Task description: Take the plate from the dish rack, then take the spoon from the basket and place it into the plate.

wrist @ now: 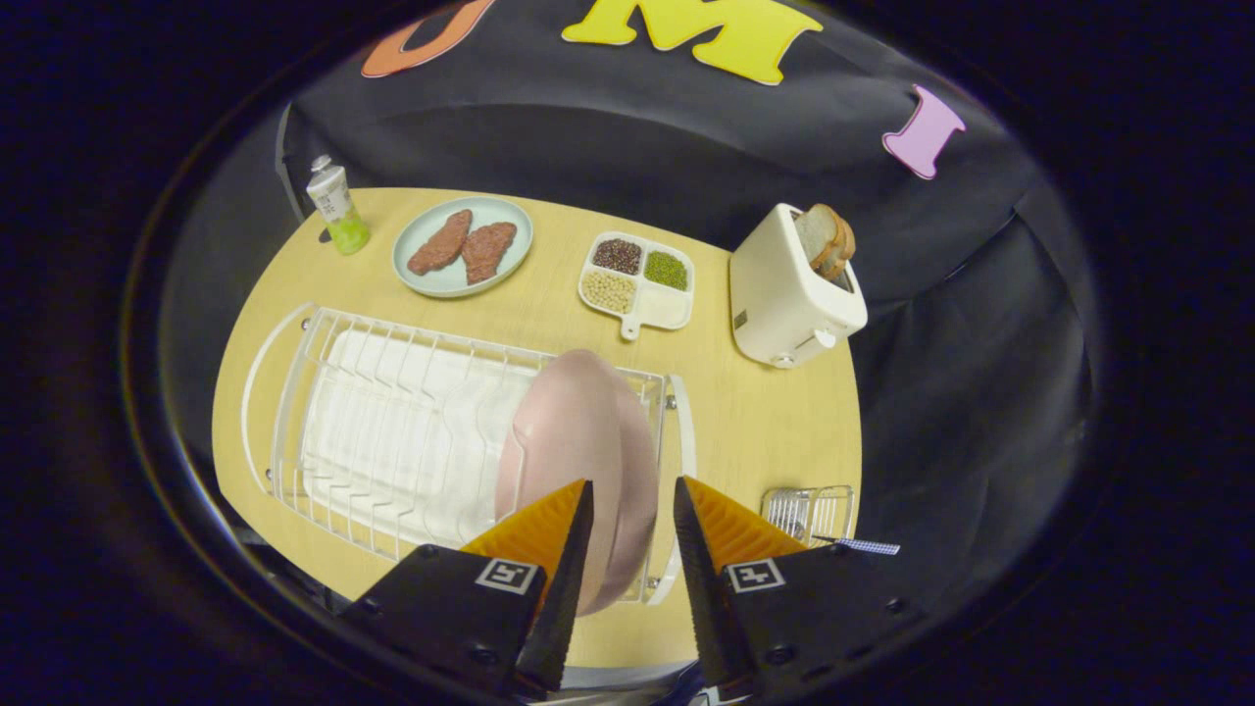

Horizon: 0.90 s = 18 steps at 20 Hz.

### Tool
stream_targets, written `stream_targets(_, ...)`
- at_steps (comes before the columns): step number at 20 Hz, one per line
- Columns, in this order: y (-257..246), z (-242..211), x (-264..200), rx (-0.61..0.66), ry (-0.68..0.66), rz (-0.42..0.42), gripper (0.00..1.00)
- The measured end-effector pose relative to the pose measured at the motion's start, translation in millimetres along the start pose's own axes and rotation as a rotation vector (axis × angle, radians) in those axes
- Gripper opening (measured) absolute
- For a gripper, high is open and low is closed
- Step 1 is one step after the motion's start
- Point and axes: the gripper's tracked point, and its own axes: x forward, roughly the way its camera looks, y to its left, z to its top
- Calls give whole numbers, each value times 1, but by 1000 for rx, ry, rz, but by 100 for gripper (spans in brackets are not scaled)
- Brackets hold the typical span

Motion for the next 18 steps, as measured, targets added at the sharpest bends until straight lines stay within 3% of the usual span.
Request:
stream_targets(2,8,-7,0,-33,42,3,51)
stream_targets(3,7,-7,2,-34,44,-28,41)
stream_targets(11,-9,1,-9,46,-12,-189,16)
stream_targets(18,-13,-3,-9,136,-54,-193,13)
